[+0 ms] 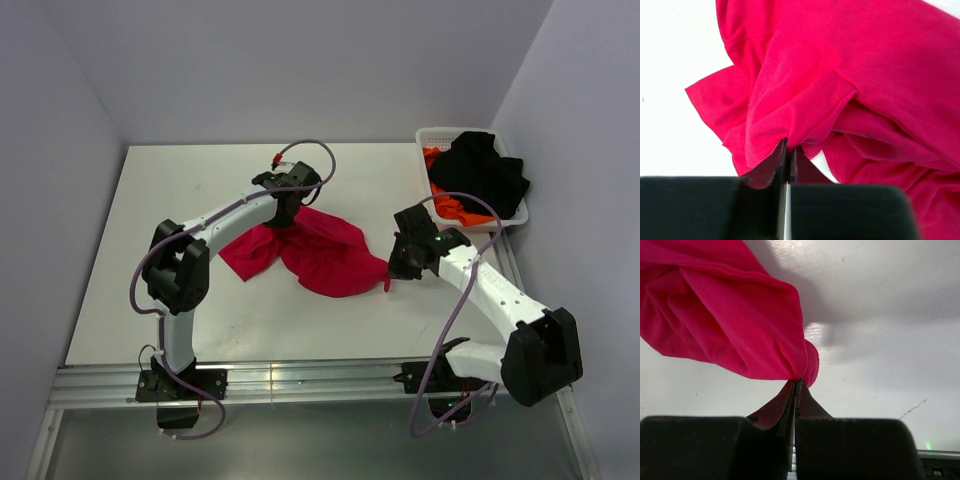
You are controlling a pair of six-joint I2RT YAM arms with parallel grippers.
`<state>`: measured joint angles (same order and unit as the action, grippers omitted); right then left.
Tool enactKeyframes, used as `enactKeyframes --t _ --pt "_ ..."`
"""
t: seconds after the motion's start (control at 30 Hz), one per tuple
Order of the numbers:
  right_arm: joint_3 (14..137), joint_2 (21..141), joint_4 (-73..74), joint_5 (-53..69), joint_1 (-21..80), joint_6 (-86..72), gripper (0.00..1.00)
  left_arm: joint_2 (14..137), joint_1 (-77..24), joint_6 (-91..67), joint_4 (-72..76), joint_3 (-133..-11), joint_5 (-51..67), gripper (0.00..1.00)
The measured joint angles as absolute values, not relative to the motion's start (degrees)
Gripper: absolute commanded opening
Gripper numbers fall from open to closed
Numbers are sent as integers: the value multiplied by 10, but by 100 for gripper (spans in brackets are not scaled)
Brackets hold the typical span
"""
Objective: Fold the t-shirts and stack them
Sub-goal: Flatten out the tshirt
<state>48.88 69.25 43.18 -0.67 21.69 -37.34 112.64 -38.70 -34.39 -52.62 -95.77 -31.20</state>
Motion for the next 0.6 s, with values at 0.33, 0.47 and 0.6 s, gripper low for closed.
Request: enactKeyframes --t 0.33,0.47,0.6 --pt "490 668 466 -11 217 -375 0 1101 -387 -352 -540 -952 -313 0" --pt "571 650 527 -27 217 -361 0 1034 -387 -363 -585 -970 -317 0" --pt "691 602 553 -35 216 -341 0 909 -387 -371 -620 -1008 -333 0"
